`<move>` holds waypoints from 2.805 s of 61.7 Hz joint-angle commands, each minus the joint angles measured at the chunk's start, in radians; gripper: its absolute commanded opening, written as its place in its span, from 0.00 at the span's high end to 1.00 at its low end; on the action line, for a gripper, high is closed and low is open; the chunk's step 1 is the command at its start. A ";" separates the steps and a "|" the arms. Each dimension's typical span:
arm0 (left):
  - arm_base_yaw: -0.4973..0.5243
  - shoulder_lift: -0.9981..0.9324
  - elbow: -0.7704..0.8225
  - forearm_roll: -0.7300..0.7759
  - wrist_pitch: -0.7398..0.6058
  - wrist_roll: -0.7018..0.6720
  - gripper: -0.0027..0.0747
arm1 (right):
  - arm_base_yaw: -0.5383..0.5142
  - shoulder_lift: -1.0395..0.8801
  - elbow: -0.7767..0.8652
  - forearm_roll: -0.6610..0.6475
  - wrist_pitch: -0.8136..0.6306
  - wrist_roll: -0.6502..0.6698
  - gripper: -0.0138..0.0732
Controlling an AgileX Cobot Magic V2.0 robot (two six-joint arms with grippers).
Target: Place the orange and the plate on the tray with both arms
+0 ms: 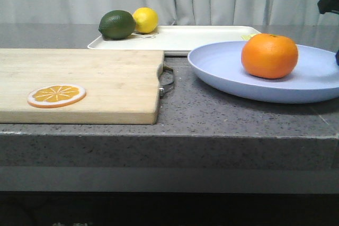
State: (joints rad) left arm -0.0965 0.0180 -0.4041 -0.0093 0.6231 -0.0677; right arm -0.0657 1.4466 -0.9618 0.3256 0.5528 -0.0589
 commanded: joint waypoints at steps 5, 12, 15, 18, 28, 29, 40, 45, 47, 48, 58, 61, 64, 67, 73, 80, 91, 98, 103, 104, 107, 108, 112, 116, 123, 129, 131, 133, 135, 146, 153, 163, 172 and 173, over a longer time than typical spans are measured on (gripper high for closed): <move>0.002 0.014 -0.024 -0.007 -0.085 -0.007 0.99 | -0.036 -0.026 -0.113 0.013 0.135 -0.039 0.97; 0.002 0.014 -0.024 -0.007 -0.085 -0.007 0.99 | -0.036 -0.026 -0.187 0.038 0.223 -0.055 0.97; 0.002 0.014 -0.024 -0.007 -0.085 -0.007 0.99 | -0.036 -0.026 -0.215 0.058 0.243 -0.066 0.97; 0.002 0.014 -0.024 -0.007 -0.085 -0.007 0.99 | -0.037 -0.026 -0.244 0.078 0.258 -0.075 0.97; 0.002 0.014 -0.024 -0.007 -0.085 -0.007 0.99 | -0.038 -0.016 -0.301 0.118 0.294 -0.076 0.97; 0.002 0.014 -0.024 -0.007 -0.085 -0.007 0.99 | -0.038 -0.014 -0.305 0.124 0.298 -0.078 0.97; 0.002 0.014 -0.024 -0.007 -0.085 -0.007 0.99 | -0.048 0.048 -0.383 0.191 0.362 -0.100 0.97; 0.002 0.014 -0.024 -0.007 -0.085 -0.007 0.99 | -0.060 0.083 -0.424 0.252 0.392 -0.117 0.97; 0.002 0.014 -0.024 -0.007 -0.085 -0.007 0.99 | -0.068 0.100 -0.446 0.282 0.407 -0.128 0.97; 0.002 0.014 -0.024 -0.007 -0.085 -0.007 0.99 | -0.071 0.106 -0.455 0.295 0.413 -0.132 0.97; 0.002 0.014 -0.024 -0.007 -0.085 -0.007 0.99 | -0.101 0.170 -0.564 0.428 0.459 -0.163 0.97; 0.002 0.014 -0.024 -0.007 -0.085 -0.007 0.99 | -0.102 0.189 -0.602 0.449 0.463 -0.166 0.97; 0.002 0.014 -0.024 -0.007 -0.085 -0.007 0.99 | -0.102 0.217 -0.644 0.462 0.462 -0.166 0.97; 0.002 0.014 -0.024 -0.007 -0.085 -0.007 0.99 | -0.100 0.250 -0.692 0.477 0.459 -0.166 0.97; 0.002 0.014 -0.024 -0.007 -0.085 -0.007 0.99 | -0.094 0.327 -0.810 0.490 0.456 -0.163 0.97; 0.002 0.014 -0.024 -0.005 -0.085 -0.007 0.99 | -0.076 0.447 -0.961 0.490 0.456 -0.113 0.97; 0.002 0.014 -0.024 -0.005 -0.085 -0.007 0.99 | -0.022 0.639 -1.209 0.489 0.429 -0.049 0.97; 0.002 0.014 -0.020 -0.003 -0.085 -0.007 0.99 | 0.004 0.759 -1.347 0.488 0.423 0.002 0.97; 0.002 0.014 -0.012 -0.001 -0.090 -0.005 0.99 | 0.015 0.820 -1.412 0.488 0.426 0.029 0.97; 0.002 0.014 -0.010 -0.001 -0.093 -0.005 0.99 | 0.019 0.834 -1.426 0.488 0.426 0.029 0.97; 0.002 0.014 -0.008 -0.001 -0.096 -0.005 0.99 | 0.023 0.861 -1.449 0.488 0.426 0.029 0.97; 0.002 0.014 -0.008 -0.001 -0.099 -0.005 0.99 | 0.025 0.867 -1.454 0.488 0.427 0.029 0.97; 0.002 0.014 -0.008 -0.001 -0.106 -0.005 0.99 | 0.032 0.889 -1.467 0.488 0.426 0.029 0.97; 0.002 0.014 -0.008 -0.001 -0.111 -0.005 0.99 | 0.036 0.900 -1.467 0.488 0.425 0.029 0.97; 0.002 0.014 -0.008 -0.001 -0.111 -0.005 0.99 | 0.038 0.900 -1.467 0.488 0.433 0.029 0.91; 0.002 0.014 -0.008 -0.001 -0.111 -0.005 0.99 | 0.037 0.899 -1.478 0.488 0.456 0.029 0.76; 0.002 0.014 -0.008 -0.001 -0.112 -0.005 0.99 | 0.037 0.898 -1.486 0.487 0.466 0.028 0.71; 0.002 0.014 -0.008 -0.001 -0.112 -0.005 0.99 | 0.037 0.897 -1.494 0.486 0.477 0.027 0.67; 0.002 0.014 -0.008 -0.001 -0.112 -0.005 0.99 | 0.037 0.896 -1.508 0.482 0.491 0.025 0.61; 0.002 0.014 -0.008 -0.001 -0.112 -0.005 0.99 | 0.037 0.866 -1.591 0.368 0.570 0.029 0.67; 0.002 0.014 -0.008 -0.001 -0.112 -0.005 0.99 | 0.037 0.828 -1.616 0.250 0.632 0.067 0.87; 0.002 0.014 -0.008 -0.001 -0.112 -0.005 0.99 | 0.037 0.779 -1.620 0.150 0.708 0.071 0.97; 0.002 0.014 -0.008 -0.001 -0.112 -0.005 0.99 | 0.041 0.732 -1.620 0.025 0.785 0.071 0.97; 0.002 0.014 -0.008 -0.001 -0.112 -0.005 0.99 | 0.041 0.722 -1.620 0.013 0.785 0.071 0.97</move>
State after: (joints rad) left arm -0.0965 0.0180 -0.3854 -0.0093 0.5967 -0.0677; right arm -0.0249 2.2739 -2.5456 0.3930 1.2545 0.0126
